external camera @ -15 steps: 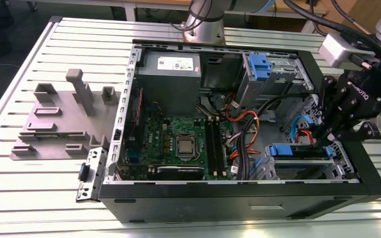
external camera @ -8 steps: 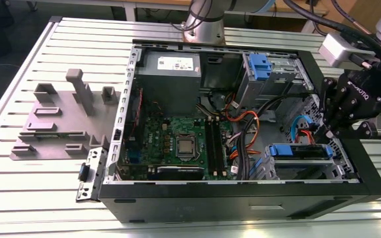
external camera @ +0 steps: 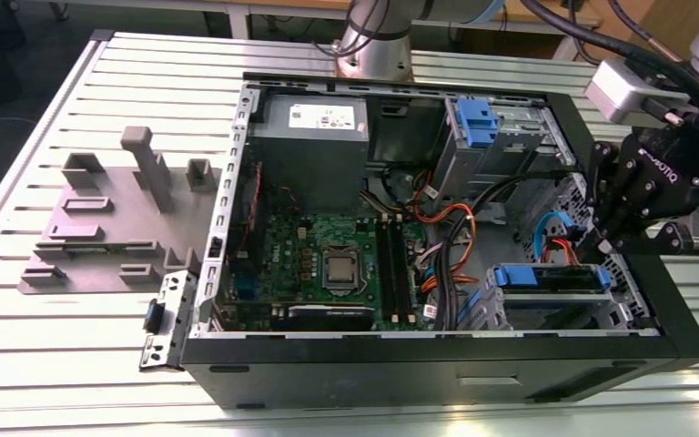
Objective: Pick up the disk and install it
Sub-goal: 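Insert the second disk wire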
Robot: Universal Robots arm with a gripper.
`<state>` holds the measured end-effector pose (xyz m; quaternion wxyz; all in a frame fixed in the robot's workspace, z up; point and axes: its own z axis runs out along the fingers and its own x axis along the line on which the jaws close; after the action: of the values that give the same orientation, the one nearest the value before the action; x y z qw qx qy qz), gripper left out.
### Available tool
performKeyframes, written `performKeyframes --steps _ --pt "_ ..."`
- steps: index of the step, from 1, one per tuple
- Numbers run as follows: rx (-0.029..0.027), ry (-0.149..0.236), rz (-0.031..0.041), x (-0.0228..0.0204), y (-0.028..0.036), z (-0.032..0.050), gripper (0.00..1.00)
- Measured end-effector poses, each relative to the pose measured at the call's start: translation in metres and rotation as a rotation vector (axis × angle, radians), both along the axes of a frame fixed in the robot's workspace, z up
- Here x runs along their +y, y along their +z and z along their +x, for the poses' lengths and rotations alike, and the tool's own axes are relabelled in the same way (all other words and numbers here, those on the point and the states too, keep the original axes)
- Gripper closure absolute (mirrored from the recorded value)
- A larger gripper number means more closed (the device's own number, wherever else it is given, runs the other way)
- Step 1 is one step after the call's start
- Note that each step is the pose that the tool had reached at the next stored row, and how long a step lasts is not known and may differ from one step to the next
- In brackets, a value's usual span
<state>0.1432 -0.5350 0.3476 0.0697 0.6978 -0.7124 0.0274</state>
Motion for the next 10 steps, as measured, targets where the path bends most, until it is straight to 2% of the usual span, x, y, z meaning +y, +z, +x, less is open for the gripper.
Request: performKeyframes --steps 10 --pt "-0.0005 0.0 -0.0003 0.0 0.0006 -0.0028 0.89"
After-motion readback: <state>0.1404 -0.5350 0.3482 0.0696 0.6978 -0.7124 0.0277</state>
